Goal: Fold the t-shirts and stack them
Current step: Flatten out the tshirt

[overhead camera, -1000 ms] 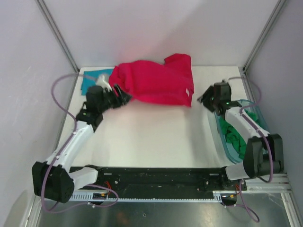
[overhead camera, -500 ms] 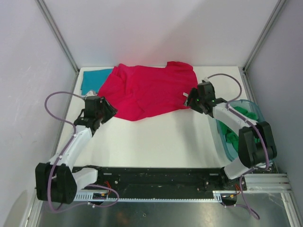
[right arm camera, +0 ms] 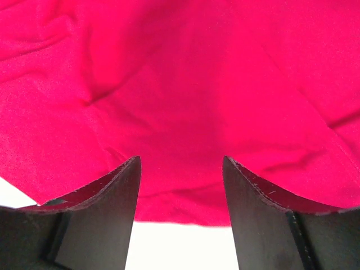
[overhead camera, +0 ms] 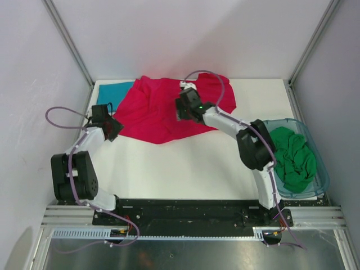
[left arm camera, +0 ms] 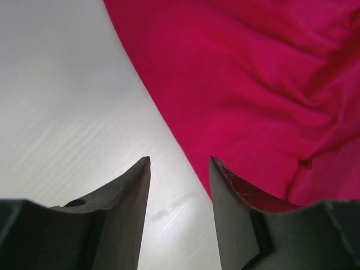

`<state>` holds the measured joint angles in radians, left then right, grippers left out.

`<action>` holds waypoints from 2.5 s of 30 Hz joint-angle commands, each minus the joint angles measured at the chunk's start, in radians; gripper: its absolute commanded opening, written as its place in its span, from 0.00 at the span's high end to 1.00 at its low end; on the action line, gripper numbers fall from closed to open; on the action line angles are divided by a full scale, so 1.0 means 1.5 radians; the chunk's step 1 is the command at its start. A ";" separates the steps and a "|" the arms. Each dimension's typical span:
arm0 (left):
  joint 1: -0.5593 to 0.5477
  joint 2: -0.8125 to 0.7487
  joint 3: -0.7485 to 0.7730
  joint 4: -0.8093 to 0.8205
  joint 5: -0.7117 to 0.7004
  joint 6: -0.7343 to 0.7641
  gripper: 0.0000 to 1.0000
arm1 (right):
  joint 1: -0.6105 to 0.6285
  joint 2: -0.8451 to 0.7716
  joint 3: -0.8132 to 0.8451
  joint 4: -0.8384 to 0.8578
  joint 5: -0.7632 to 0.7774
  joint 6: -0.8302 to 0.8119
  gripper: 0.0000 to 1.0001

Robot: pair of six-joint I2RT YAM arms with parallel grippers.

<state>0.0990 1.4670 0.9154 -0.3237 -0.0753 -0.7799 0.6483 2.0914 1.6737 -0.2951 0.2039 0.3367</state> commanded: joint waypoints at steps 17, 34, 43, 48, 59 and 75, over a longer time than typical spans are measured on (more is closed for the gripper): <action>0.066 0.088 0.076 0.018 -0.002 -0.001 0.52 | 0.091 0.176 0.207 -0.122 0.022 -0.082 0.35; 0.070 0.064 0.061 0.018 -0.012 0.006 0.53 | 0.106 0.160 0.169 -0.135 0.083 -0.066 0.48; 0.070 0.055 0.034 0.019 -0.010 -0.001 0.53 | 0.069 0.044 0.047 -0.138 0.123 0.033 0.95; 0.063 0.044 0.009 0.019 -0.004 -0.001 0.54 | 0.041 -0.043 -0.062 -0.137 0.109 0.095 1.00; 0.020 0.001 -0.082 0.017 -0.011 -0.005 0.55 | 0.036 -0.133 -0.197 -0.119 0.084 0.134 1.00; -0.028 -0.057 -0.131 -0.011 -0.104 -0.025 0.53 | 0.035 -0.141 -0.206 -0.102 0.055 0.133 0.98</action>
<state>0.0631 1.3739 0.6987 -0.3435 -0.1638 -0.7971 0.6979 1.9358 1.3716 -0.4736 0.2974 0.5236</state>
